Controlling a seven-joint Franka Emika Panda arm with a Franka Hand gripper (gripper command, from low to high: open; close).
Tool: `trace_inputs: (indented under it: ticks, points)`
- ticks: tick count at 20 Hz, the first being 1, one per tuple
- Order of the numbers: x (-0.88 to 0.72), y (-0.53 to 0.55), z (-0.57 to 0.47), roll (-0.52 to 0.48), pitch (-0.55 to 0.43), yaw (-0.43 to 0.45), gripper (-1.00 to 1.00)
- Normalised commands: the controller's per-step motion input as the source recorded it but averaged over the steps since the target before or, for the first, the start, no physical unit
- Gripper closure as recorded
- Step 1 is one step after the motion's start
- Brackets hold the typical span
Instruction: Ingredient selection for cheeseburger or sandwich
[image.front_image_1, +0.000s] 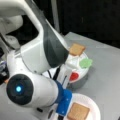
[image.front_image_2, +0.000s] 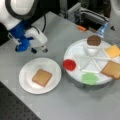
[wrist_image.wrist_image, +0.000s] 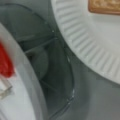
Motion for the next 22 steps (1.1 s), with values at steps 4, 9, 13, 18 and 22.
trace_inputs:
  ticks: [4, 9, 13, 18, 22]
  points:
    - [-0.68, 0.93, 0.36, -0.394, -0.093, -0.395, -1.00]
    - [-0.60, 0.44, 0.03, -0.413, -0.147, -0.317, -1.00]
    - [-0.55, 0.10, -0.06, -0.259, -0.152, -0.185, -1.00]
    - [-0.61, 0.10, 0.05, -0.211, -0.112, -0.032, -1.00]
    - [-0.64, 0.36, 0.03, -0.396, -0.082, 0.022, -1.00]
